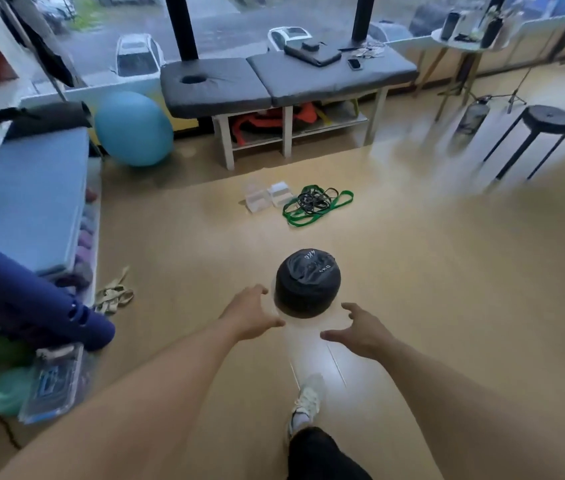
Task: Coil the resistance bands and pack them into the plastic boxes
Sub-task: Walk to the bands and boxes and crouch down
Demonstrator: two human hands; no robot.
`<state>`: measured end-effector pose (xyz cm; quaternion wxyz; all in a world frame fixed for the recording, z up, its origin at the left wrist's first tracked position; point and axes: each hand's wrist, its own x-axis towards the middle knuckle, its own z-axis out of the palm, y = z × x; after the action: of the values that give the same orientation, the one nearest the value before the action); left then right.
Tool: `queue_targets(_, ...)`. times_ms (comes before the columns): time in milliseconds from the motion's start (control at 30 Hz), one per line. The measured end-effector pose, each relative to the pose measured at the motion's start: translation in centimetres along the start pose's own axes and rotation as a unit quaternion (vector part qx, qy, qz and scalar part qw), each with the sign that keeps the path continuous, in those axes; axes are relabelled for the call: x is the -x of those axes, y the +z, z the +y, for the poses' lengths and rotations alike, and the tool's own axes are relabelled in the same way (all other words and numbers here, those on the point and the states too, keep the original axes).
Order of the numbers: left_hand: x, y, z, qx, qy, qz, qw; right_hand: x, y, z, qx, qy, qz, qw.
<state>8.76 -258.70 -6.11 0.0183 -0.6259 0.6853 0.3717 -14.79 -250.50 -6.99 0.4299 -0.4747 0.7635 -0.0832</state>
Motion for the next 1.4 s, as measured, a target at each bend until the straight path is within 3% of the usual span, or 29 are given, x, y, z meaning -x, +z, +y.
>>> queue_targets(333, -21.1, -8.7, 11.3, 0.065, -0.024, 0.007, 0.998, -20.6, -16.0, -10.2, 0.043, -0.032, -0.012, 0.998)
queue_targets(767, -45.5, -18.9, 13.1, 0.101, -0.032, 0.005, 0.994, -43.6, -23.7, -21.3, 0.094, -0.017, -0.026, 0.995)
queue_targets(967, -56.3, -25.4, 15.0, 0.078, -0.018, -0.008, 0.997, -53.5, -29.1, -27.7, 0.088, -0.022, 0.012, 0.996)
queue_targets(1400, -78.1, -29.7, 21.2, 0.109, -0.095, -0.009, 0.989, -78.6, -38.5, -31.9, 0.136, -0.047, -0.071, 0.987)
